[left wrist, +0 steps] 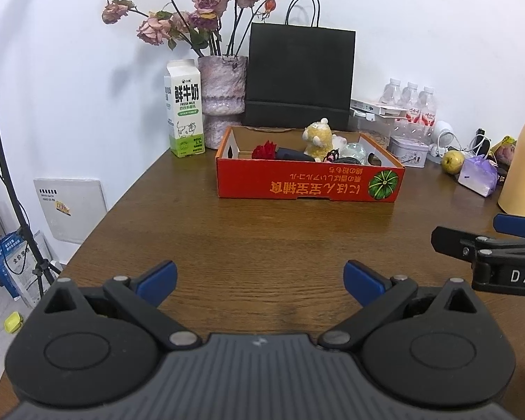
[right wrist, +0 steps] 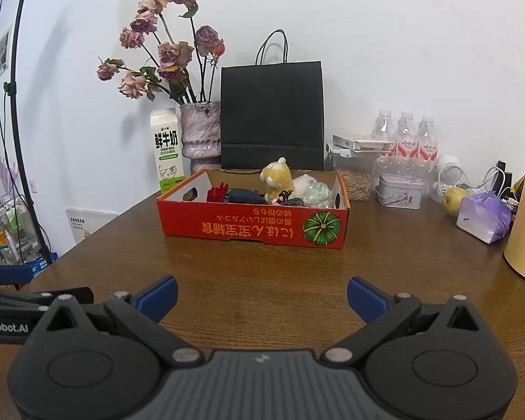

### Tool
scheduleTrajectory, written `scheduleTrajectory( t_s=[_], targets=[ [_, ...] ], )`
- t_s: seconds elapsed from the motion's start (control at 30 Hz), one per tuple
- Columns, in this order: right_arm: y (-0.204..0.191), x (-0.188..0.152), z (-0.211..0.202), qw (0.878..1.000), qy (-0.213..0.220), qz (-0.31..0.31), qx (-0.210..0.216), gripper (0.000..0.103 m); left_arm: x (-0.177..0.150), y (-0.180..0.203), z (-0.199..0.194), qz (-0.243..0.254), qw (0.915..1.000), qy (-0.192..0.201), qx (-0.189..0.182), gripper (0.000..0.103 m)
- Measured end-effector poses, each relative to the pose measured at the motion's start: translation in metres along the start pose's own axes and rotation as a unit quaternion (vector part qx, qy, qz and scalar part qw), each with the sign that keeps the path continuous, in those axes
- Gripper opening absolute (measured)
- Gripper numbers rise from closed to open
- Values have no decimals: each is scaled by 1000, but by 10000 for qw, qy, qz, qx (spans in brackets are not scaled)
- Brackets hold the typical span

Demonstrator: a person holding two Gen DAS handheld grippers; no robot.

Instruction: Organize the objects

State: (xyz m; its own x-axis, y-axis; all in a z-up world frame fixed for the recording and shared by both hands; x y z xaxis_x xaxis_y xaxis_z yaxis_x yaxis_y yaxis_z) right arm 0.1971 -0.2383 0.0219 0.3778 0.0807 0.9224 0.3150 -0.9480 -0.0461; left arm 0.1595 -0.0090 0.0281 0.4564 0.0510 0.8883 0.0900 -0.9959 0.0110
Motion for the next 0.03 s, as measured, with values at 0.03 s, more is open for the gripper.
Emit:
scheduleTrajectory(
  t_s=[0.03],
  targets=[
    [0,0,0,10000,1,0,-1,103,0,0,0,18,10000,3,43,103]
  ],
)
Point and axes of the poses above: each gripper's, at about its wrist camera, not at the fingertips, and z roughly the way its jaws point, y to its right, x to its top, the point moved 1 cm from there along z, roughly the way its jaws point, and after that the axes turned 3 degrees about y, right-handed, at the moved point
